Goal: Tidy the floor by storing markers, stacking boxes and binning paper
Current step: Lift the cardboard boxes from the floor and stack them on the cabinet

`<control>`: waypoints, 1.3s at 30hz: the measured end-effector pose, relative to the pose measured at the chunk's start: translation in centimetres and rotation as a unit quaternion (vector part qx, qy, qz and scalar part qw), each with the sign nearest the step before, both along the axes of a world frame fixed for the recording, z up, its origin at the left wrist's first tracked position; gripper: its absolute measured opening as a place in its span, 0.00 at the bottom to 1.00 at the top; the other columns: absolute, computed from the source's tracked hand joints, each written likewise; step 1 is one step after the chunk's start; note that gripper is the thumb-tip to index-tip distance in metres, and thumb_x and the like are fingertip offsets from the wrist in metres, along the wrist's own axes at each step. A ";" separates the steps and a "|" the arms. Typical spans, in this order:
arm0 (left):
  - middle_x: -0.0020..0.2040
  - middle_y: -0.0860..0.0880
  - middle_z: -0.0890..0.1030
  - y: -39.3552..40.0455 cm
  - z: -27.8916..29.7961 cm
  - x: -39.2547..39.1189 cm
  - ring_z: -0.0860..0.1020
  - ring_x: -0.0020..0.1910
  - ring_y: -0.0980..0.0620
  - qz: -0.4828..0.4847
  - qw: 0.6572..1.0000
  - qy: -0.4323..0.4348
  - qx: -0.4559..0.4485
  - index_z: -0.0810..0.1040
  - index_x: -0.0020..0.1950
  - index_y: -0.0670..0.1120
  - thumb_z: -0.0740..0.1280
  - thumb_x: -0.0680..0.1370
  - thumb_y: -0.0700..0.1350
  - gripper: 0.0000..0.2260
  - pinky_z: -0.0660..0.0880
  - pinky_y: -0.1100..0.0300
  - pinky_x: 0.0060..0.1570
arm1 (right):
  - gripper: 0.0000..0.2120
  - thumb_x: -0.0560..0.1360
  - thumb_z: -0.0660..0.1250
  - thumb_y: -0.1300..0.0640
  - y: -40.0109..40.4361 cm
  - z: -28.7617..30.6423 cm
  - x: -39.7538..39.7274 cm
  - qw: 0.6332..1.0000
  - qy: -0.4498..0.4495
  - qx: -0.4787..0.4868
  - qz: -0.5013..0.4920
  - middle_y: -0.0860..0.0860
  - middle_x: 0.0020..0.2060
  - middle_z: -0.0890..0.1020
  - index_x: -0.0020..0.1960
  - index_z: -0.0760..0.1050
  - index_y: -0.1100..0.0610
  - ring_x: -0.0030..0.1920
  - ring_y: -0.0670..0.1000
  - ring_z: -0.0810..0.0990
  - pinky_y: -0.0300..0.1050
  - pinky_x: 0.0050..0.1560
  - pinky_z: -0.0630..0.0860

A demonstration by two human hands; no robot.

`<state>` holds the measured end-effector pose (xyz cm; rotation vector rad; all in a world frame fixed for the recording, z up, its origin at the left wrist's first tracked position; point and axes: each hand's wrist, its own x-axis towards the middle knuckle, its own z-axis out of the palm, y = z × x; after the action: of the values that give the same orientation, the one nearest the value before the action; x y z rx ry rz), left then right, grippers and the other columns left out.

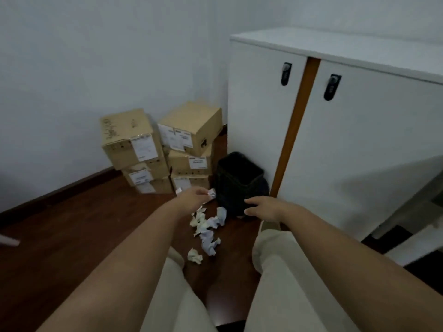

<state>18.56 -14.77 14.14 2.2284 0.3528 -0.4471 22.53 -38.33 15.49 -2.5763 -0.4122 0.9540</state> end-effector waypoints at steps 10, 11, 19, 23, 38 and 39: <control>0.61 0.48 0.79 7.5 -11.3 -6.0 0.78 0.57 0.50 0.121 0.988 0.097 0.014 0.77 0.64 0.47 0.70 0.76 0.49 0.17 0.73 0.59 0.60 | 0.31 0.78 0.64 0.46 6.0 -11.8 3.5 0.995 0.090 -0.038 -0.019 0.55 0.77 0.57 0.77 0.57 0.53 0.73 0.58 0.64 0.49 0.69 0.68; 0.61 0.48 0.79 7.9 -11.8 -6.0 0.77 0.56 0.51 0.119 0.988 0.098 0.018 0.77 0.65 0.47 0.69 0.77 0.49 0.17 0.71 0.62 0.58 | 0.32 0.77 0.64 0.46 6.4 -12.6 3.8 0.996 0.086 -0.035 -0.017 0.56 0.77 0.57 0.77 0.58 0.53 0.72 0.59 0.65 0.50 0.69 0.68; 0.53 0.48 0.79 12.7 -15.8 0.8 0.75 0.49 0.54 0.183 0.982 0.048 0.008 0.78 0.63 0.44 0.67 0.78 0.43 0.14 0.68 0.65 0.48 | 0.28 0.75 0.62 0.51 13.9 -17.2 9.7 0.997 0.066 0.004 -0.027 0.60 0.72 0.67 0.74 0.64 0.55 0.68 0.60 0.70 0.54 0.68 0.69; 0.49 0.51 0.77 14.0 -17.8 3.1 0.75 0.46 0.55 0.138 0.988 0.068 0.012 0.77 0.64 0.46 0.66 0.79 0.46 0.14 0.68 0.66 0.43 | 0.29 0.77 0.62 0.51 17.0 -18.9 11.8 0.997 0.069 0.004 -0.025 0.59 0.75 0.61 0.76 0.59 0.54 0.73 0.60 0.64 0.53 0.72 0.64; 0.65 0.42 0.76 17.2 -10.4 17.1 0.75 0.62 0.43 -0.064 0.982 0.062 0.168 0.76 0.66 0.46 0.64 0.79 0.49 0.16 0.71 0.53 0.60 | 0.27 0.78 0.63 0.54 19.2 -15.0 21.6 0.991 0.068 0.073 -0.091 0.60 0.72 0.65 0.75 0.61 0.55 0.68 0.61 0.70 0.51 0.65 0.70; 0.65 0.42 0.76 17.2 -10.1 17.8 0.74 0.62 0.43 -0.075 0.981 0.057 0.171 0.76 0.67 0.46 0.64 0.79 0.49 0.17 0.70 0.54 0.60 | 0.27 0.78 0.63 0.53 19.5 -14.7 22.3 0.990 0.070 0.079 -0.095 0.60 0.73 0.64 0.76 0.60 0.56 0.69 0.61 0.69 0.51 0.67 0.69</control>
<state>36.40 2.41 4.05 2.5822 0.3429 -0.6379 44.80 -18.86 0.80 -2.3402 -0.1914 0.9827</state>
